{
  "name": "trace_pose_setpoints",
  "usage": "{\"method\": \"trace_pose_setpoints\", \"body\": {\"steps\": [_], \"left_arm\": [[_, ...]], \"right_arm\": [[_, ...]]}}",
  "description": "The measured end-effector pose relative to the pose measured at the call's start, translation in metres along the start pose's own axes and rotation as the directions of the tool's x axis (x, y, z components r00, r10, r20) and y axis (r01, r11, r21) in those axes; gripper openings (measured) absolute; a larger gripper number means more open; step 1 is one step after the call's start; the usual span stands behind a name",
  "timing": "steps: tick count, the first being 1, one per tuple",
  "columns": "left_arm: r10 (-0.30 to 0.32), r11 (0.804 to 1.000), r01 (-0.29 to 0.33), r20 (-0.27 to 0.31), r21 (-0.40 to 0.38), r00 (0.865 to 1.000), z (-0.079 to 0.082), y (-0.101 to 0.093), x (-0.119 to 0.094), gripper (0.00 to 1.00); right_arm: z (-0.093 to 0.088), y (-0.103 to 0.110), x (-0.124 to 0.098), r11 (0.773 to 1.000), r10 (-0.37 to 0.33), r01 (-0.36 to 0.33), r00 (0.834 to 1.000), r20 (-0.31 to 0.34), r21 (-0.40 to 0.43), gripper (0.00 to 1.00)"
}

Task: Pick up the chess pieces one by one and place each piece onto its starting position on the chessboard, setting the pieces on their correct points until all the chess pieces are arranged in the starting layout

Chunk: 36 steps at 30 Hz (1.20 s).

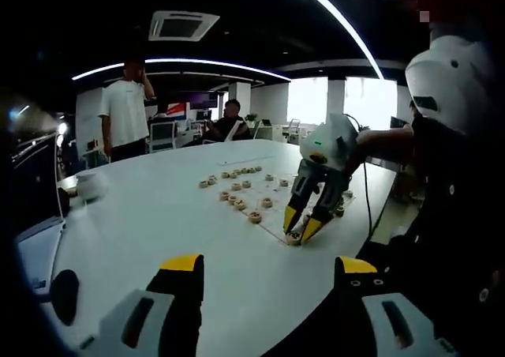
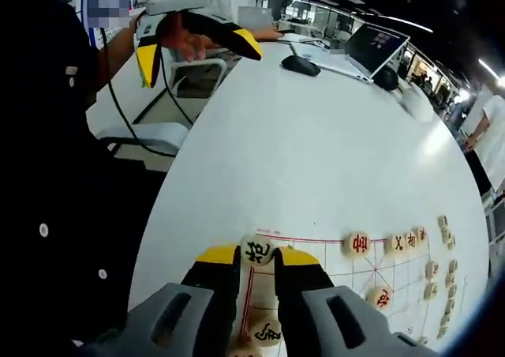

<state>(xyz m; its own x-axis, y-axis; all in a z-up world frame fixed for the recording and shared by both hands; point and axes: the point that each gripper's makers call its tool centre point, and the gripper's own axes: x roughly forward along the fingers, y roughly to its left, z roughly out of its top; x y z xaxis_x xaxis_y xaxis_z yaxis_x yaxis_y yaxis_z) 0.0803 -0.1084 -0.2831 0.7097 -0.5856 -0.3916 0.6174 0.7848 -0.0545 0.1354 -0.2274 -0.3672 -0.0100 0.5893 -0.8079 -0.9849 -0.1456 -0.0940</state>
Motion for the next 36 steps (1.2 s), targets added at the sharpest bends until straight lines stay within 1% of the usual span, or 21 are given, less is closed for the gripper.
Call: {"method": "trace_pose_setpoints", "body": {"steps": [4, 6, 9, 11, 12, 13, 15, 16, 17, 18, 20, 23, 24, 25, 26, 27, 28, 29, 32, 34, 36], "left_arm": [[-0.003, 1.0, 0.003, -0.002, 0.002, 1.0, 0.001, -0.001, 0.001, 0.68], [-0.004, 1.0, 0.005, -0.003, 0.005, 1.0, 0.002, -0.001, 0.002, 0.68], [-0.009, 1.0, 0.009, -0.004, 0.012, 1.0, 0.006, -0.002, 0.005, 0.68], [-0.013, 1.0, 0.013, -0.006, 0.019, 1.0, 0.008, -0.003, 0.008, 0.68], [-0.015, 1.0, 0.015, -0.007, 0.024, 1.0, 0.01, -0.003, 0.01, 0.68], [-0.019, 0.999, 0.019, -0.006, 0.027, 1.0, 0.012, -0.003, 0.012, 0.68], [-0.027, 0.999, 0.027, -0.006, 0.034, 1.0, 0.015, -0.004, 0.016, 0.68], [-0.032, 0.999, 0.033, -0.008, 0.039, 0.999, 0.017, -0.005, 0.018, 0.68], [-0.037, 0.998, 0.038, -0.01, 0.045, 0.999, 0.018, -0.005, 0.021, 0.68], [-0.045, 0.998, 0.045, -0.012, 0.052, 0.999, 0.021, -0.007, 0.025, 0.68], [-0.057, 0.996, 0.058, -0.011, 0.062, 0.998, 0.026, -0.009, 0.031, 0.68], [-0.081, 0.994, 0.081, -0.014, 0.078, 0.997, 0.033, -0.014, 0.041, 0.68], [-0.088, 0.993, 0.089, -0.016, 0.083, 0.996, 0.034, -0.016, 0.044, 0.68], [-0.092, 0.992, 0.094, -0.018, 0.086, 0.996, 0.036, -0.017, 0.046, 0.68], [-0.099, 0.991, 0.101, -0.019, 0.091, 0.995, 0.037, -0.018, 0.048, 0.68], [-0.105, 0.99, 0.107, -0.02, 0.094, 0.994, 0.039, -0.02, 0.051, 0.68], [-0.11, 0.989, 0.112, -0.022, 0.097, 0.994, 0.041, -0.021, 0.054, 0.68], [-0.114, 0.988, 0.116, -0.024, 0.1, 0.993, 0.042, -0.022, 0.056, 0.68], [-0.126, 0.986, 0.129, -0.031, 0.107, 0.992, 0.045, -0.025, 0.062, 0.68], [-0.131, 0.985, 0.134, -0.035, 0.111, 0.991, 0.046, -0.026, 0.065, 0.68], [-0.135, 0.984, 0.139, -0.04, 0.113, 0.99, 0.048, -0.027, 0.067, 0.68]], "right_arm": [[0.001, -0.003, -0.005, 1.0, -0.019, 0.019, 1.0, 0.019, 0.005, 0.19], [0.005, -0.005, -0.014, 0.999, -0.041, 0.039, 0.998, 0.057, 0.028, 0.19], [0.004, -0.01, -0.032, 0.994, -0.092, 0.084, 0.99, 0.106, 0.074, 0.19], [0.001, -0.014, -0.048, 0.986, -0.141, 0.127, 0.981, 0.134, 0.109, 0.19], [-0.001, -0.016, -0.057, 0.98, -0.172, 0.154, 0.973, 0.151, 0.127, 0.19], [-0.004, -0.017, -0.066, 0.971, -0.206, 0.182, 0.965, 0.164, 0.153, 0.19], [-0.015, -0.023, -0.09, 0.951, -0.272, 0.233, 0.942, 0.195, 0.201, 0.19], [-0.02, -0.023, -0.097, 0.943, -0.295, 0.251, 0.935, 0.198, 0.219, 0.19], [-0.025, -0.024, -0.109, 0.929, -0.331, 0.281, 0.921, 0.205, 0.241, 0.19], [-0.033, -0.024, -0.124, 0.907, -0.383, 0.323, 0.899, 0.213, 0.27, 0.19], [-0.046, -0.022, -0.146, 0.87, -0.451, 0.373, 0.865, 0.218, 0.322, 0.19], [-0.068, -0.018, -0.177, 0.804, -0.55, 0.444, 0.808, 0.21, 0.395, 0.19], [-0.077, -0.015, -0.186, 0.778, -0.578, 0.461, 0.791, 0.199, 0.426, 0.19], [-0.082, -0.013, -0.192, 0.761, -0.597, 0.472, 0.778, 0.196, 0.444, 0.19], [-0.091, -0.008, -0.202, 0.729, -0.631, 0.491, 0.753, 0.188, 0.478, 0.19], [-0.096, -0.004, -0.207, 0.713, -0.644, 0.497, 0.743, 0.182, 0.494, 0.19], [-0.105, 0.001, -0.216, 0.678, -0.674, 0.513, 0.72, 0.166, 0.526, 0.19], [-0.112, 0.006, -0.222, 0.653, -0.694, 0.526, 0.704, 0.152, 0.545, 0.19], [-0.128, 0.019, -0.235, 0.59, -0.737, 0.542, 0.665, 0.124, 0.599, 0.19], [-0.135, 0.024, -0.242, 0.562, -0.755, 0.552, 0.647, 0.109, 0.616, 0.19], [-0.139, 0.023, -0.248, 0.546, -0.766, 0.558, 0.634, 0.104, 0.625, 0.19]]}}
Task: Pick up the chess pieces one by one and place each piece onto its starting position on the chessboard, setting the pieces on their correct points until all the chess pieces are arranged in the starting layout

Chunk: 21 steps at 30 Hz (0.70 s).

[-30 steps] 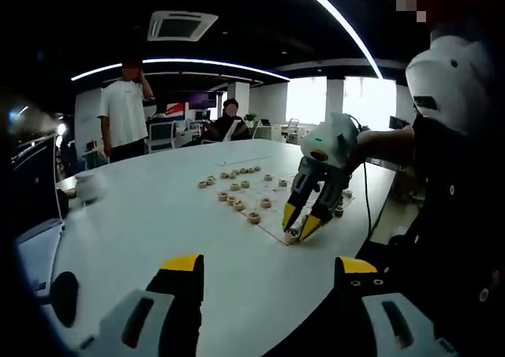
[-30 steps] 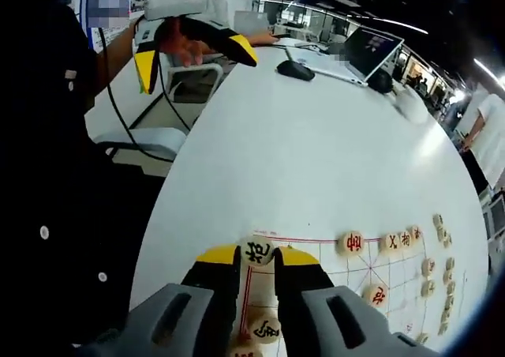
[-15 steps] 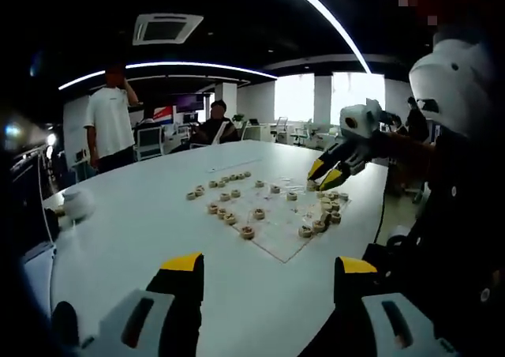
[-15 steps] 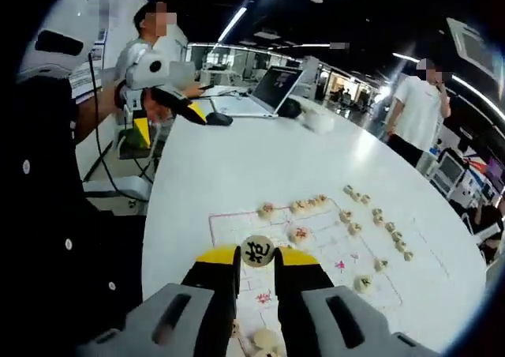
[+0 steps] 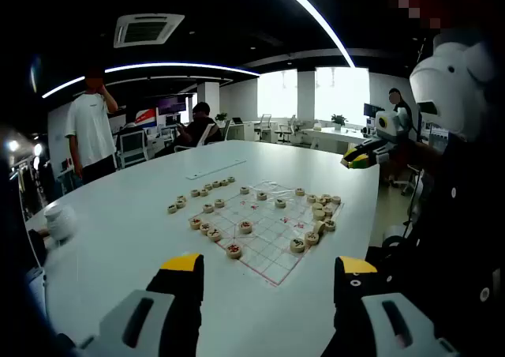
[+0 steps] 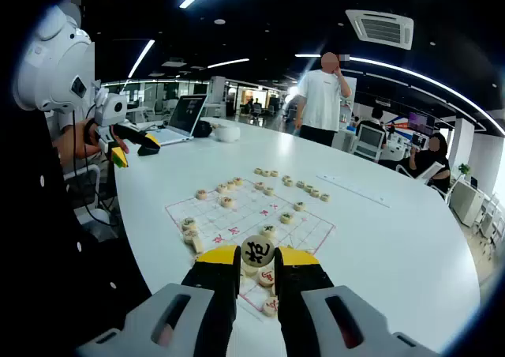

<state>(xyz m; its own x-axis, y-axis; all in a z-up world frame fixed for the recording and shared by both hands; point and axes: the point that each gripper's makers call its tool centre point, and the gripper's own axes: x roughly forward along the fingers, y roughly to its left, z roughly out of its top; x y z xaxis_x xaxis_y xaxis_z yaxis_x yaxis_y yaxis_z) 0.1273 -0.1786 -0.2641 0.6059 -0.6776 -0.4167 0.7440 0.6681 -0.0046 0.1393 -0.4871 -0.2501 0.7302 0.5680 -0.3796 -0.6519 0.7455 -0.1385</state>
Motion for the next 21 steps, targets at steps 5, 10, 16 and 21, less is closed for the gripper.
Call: {"method": "trace_pose_setpoints", "body": {"steps": [5, 10, 16, 21], "left_arm": [[-0.005, 1.0, 0.005, -0.004, 0.007, 1.0, 0.003, -0.002, 0.002, 0.68], [0.016, 1.0, -0.016, -0.001, 0.0, 1.0, 0.002, -0.002, -0.004, 0.68], [0.051, 0.998, -0.05, 0.003, -0.025, 0.999, -0.004, 0.001, -0.014, 0.68], [0.076, 0.996, -0.076, 0.004, -0.043, 0.997, -0.008, 0.006, -0.021, 0.68]], "right_arm": [[0.005, -0.017, 0.004, 1.0, -0.007, 0.007, 1.0, 0.013, 0.009, 0.19], [0.013, -0.031, 0.025, 0.999, 0.051, -0.051, 0.999, -0.007, -0.018, 0.19], [0.02, -0.054, 0.059, 0.993, 0.101, -0.103, 0.994, -0.04, -0.063, 0.19], [0.02, -0.066, 0.097, 0.985, 0.14, -0.147, 0.987, -0.079, -0.094, 0.19]]}}
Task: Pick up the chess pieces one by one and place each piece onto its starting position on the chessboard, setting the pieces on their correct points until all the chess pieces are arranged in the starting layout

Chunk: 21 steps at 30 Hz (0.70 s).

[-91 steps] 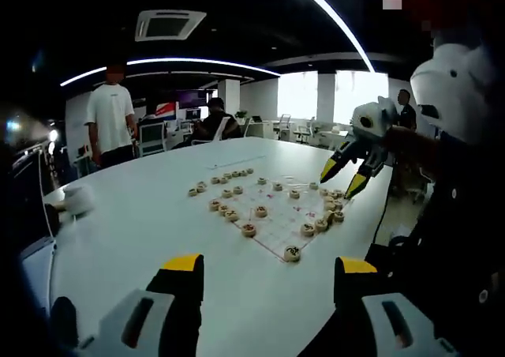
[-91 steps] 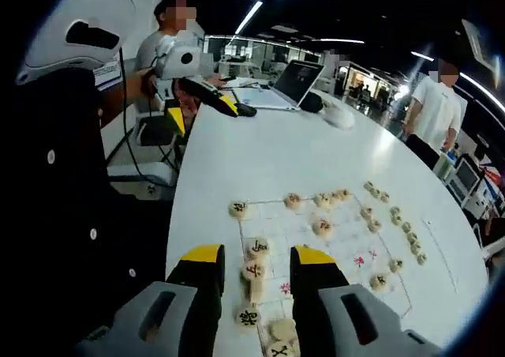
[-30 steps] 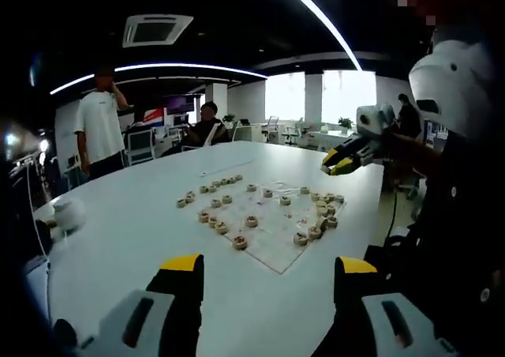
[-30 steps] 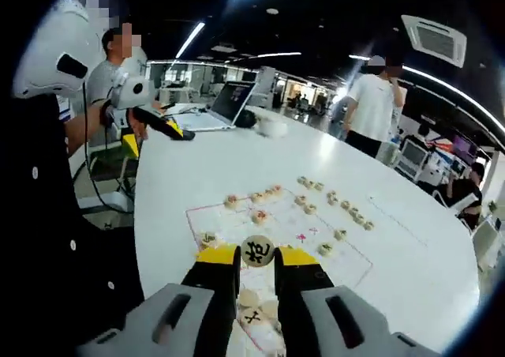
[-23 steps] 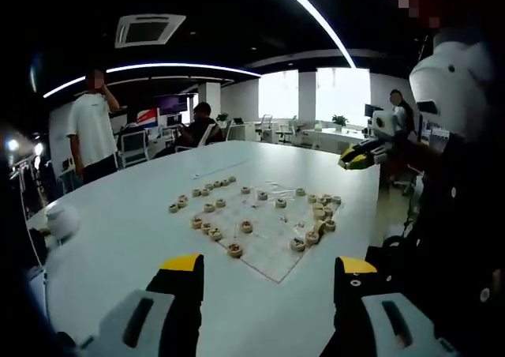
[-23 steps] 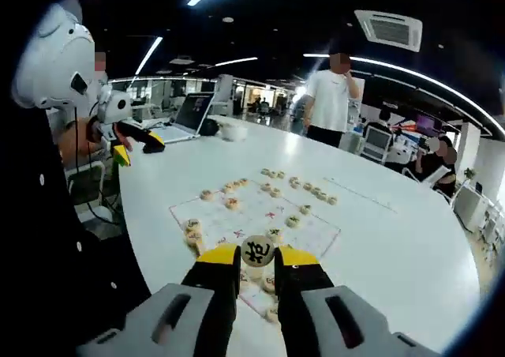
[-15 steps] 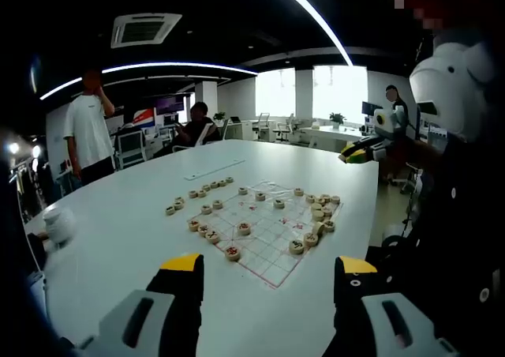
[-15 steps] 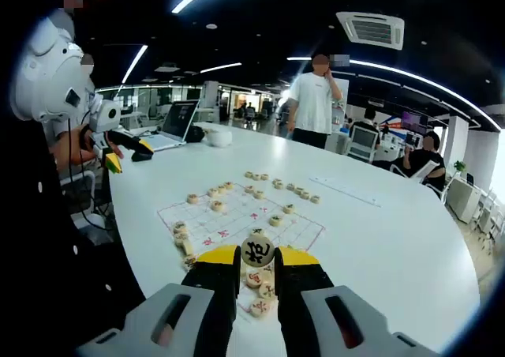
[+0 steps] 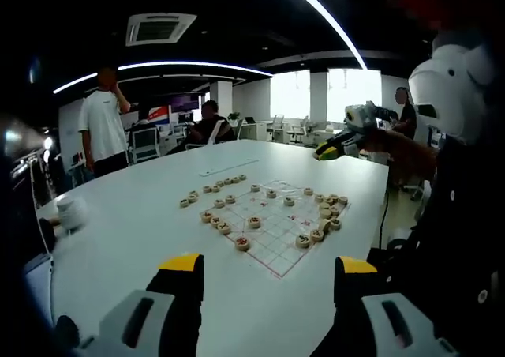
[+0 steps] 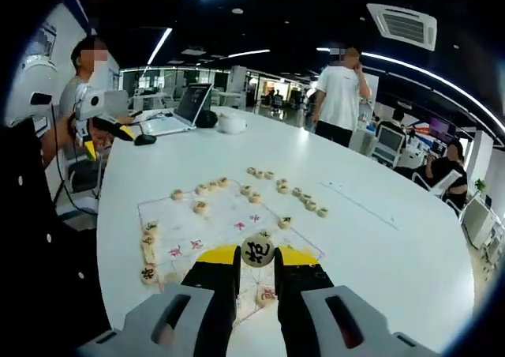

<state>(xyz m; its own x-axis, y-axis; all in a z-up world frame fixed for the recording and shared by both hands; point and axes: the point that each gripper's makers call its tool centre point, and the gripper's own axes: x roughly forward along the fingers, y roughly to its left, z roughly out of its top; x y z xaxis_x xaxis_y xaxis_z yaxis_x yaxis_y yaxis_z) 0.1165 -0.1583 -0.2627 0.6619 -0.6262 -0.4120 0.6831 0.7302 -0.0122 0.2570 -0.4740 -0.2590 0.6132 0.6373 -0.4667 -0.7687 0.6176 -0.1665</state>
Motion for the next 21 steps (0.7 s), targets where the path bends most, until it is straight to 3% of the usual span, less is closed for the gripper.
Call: {"method": "trace_pose_setpoints", "body": {"steps": [5, 12, 21], "left_arm": [[0.016, 1.0, -0.016, 0.002, -0.011, 1.0, -0.003, 0.005, -0.005, 0.68], [0.032, 0.999, -0.032, -0.001, -0.024, 0.999, -0.007, 0.009, -0.01, 0.68], [0.047, 0.998, -0.047, -0.006, -0.042, 0.999, -0.013, 0.012, -0.014, 0.68]], "right_arm": [[-0.007, -0.014, 0.044, 0.999, 0.03, -0.033, 0.998, -0.063, -0.041, 0.19], [-0.019, -0.024, 0.092, 0.997, 0.066, -0.071, 0.988, -0.136, -0.034, 0.19], [-0.041, -0.025, 0.129, 0.995, 0.092, -0.098, 0.971, -0.222, -0.017, 0.19]]}}
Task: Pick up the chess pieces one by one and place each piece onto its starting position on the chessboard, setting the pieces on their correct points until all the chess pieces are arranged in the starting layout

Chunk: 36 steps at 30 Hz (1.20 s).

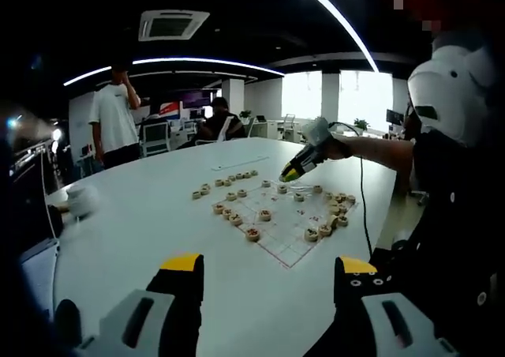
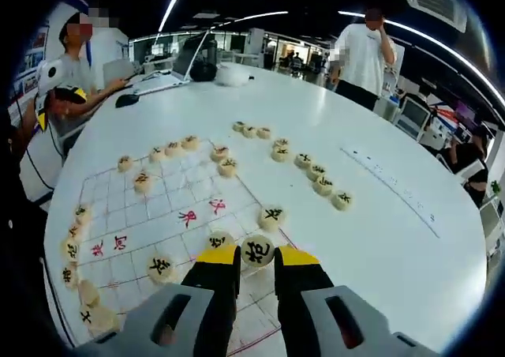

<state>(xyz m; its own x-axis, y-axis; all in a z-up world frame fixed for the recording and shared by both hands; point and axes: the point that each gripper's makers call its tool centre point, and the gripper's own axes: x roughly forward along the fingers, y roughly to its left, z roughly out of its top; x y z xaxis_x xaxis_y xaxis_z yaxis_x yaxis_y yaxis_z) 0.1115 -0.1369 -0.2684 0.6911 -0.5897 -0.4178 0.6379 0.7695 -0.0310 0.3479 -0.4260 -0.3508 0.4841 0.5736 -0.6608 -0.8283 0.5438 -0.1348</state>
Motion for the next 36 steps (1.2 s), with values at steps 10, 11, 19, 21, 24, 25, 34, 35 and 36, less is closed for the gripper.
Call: {"method": "trace_pose_setpoints", "body": {"steps": [10, 11, 19, 21, 24, 25, 34, 35, 36], "left_arm": [[0.011, 1.0, -0.011, -0.003, -0.013, 1.0, -0.004, 0.003, -0.005, 0.68], [0.011, 1.0, -0.011, -0.003, -0.012, 1.0, -0.004, 0.003, -0.005, 0.68], [0.009, 1.0, -0.009, -0.001, -0.009, 1.0, -0.004, 0.0, -0.004, 0.67], [0.01, 1.0, -0.01, 0.001, -0.008, 1.0, -0.003, 0.0, -0.005, 0.67], [0.014, 1.0, -0.014, 0.004, -0.004, 1.0, -0.002, -0.001, -0.007, 0.67], [0.014, 1.0, -0.014, 0.004, -0.003, 1.0, -0.002, -0.001, -0.008, 0.67], [-0.001, 1.0, 0.001, 0.017, 0.012, 1.0, 0.002, -0.006, -0.004, 0.68], [-0.009, 1.0, 0.009, 0.017, 0.018, 1.0, 0.004, -0.007, -0.001, 0.68], [-0.018, 1.0, 0.017, 0.018, 0.023, 1.0, 0.005, -0.008, 0.001, 0.68]], "right_arm": [[-0.008, 0.0, 0.008, 1.0, 0.001, -0.001, 0.999, -0.04, 0.011, 0.19], [-0.008, 0.001, 0.008, 1.0, 0.002, -0.002, 0.999, -0.041, 0.011, 0.19], [-0.009, 0.005, 0.006, 1.0, 0.004, -0.004, 0.999, -0.049, 0.008, 0.2], [-0.007, 0.005, 0.004, 1.0, -0.003, 0.004, 0.999, -0.036, 0.001, 0.24], [-0.003, 0.005, -0.009, 1.0, -0.01, 0.01, 1.0, -0.003, 0.026, 0.27], [-0.003, 0.006, -0.015, 1.0, -0.017, 0.017, 1.0, 0.004, 0.024, 0.27], [0.002, 0.028, -0.093, 0.997, -0.076, 0.07, 0.985, 0.157, 0.045, 0.27], [0.001, 0.032, -0.104, 0.996, -0.087, 0.08, 0.982, 0.17, 0.049, 0.27], [0.001, 0.036, -0.115, 0.994, -0.103, 0.095, 0.977, 0.186, 0.05, 0.28]]}}
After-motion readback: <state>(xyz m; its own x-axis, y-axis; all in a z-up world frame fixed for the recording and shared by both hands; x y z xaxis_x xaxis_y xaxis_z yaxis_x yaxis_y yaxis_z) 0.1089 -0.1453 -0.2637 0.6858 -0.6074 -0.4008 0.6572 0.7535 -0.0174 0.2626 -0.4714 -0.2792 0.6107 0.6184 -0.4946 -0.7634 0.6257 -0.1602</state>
